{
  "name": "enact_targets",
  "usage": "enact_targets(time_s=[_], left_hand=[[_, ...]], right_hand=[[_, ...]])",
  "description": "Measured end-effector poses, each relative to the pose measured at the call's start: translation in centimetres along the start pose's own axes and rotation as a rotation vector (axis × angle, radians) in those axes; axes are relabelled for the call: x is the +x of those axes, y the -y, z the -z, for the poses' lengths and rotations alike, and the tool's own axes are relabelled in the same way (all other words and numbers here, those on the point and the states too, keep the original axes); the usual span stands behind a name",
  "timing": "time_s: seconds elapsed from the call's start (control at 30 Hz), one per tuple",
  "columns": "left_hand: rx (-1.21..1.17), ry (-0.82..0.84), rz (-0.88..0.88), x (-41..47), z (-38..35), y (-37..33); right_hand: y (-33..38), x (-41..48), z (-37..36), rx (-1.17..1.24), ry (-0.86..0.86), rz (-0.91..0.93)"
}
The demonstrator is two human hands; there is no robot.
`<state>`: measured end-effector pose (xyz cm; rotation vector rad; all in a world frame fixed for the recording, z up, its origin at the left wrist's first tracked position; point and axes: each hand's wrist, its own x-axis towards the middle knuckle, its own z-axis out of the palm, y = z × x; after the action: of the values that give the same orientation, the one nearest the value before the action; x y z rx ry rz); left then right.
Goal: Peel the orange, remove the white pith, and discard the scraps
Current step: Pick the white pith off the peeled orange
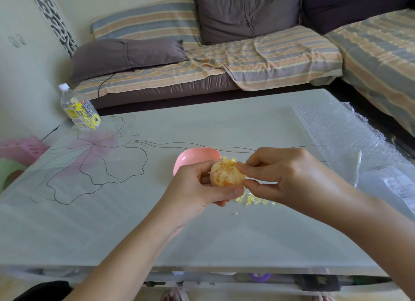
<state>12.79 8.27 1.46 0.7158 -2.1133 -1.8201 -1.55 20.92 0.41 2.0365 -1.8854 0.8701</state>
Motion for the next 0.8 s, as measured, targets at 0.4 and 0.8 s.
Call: enact_targets(time_s=[0.4, 0.8], left_hand=[[0.040, -0.028, -0.020, 0.0, -0.3, -0.1], [0.225, -0.050, -0.251, -0.2, 0.2, -0.8]], right_hand=[[0.1, -0.1, 0.5, 0.097, -0.026, -0.065], [0.6, 0.1, 1.4, 0.325, -0.062, -0.158]])
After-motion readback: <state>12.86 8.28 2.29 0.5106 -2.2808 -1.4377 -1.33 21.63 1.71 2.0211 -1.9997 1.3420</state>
